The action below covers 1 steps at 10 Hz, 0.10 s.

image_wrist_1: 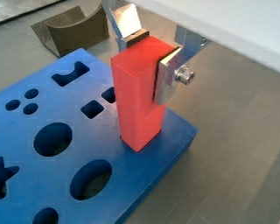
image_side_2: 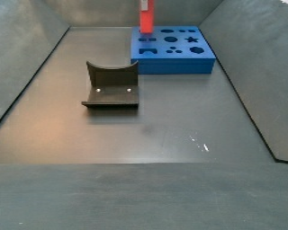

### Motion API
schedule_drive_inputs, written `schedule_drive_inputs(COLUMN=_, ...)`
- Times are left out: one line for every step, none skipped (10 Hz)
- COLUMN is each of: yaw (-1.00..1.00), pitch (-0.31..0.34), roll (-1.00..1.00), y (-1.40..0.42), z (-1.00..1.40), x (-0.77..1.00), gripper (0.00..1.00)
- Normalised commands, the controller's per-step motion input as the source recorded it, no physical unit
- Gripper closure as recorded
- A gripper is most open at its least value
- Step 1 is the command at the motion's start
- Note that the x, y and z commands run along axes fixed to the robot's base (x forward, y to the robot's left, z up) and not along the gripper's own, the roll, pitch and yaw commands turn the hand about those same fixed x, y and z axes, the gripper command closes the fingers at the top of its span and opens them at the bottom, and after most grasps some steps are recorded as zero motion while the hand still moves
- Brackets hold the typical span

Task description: Insert the rectangle object.

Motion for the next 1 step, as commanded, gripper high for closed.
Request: schedule_drive_inputs(yaw=0.0, pitch=0.0, roll=0.0, y=0.0, z=0.0, x=0.0, gripper=1.0)
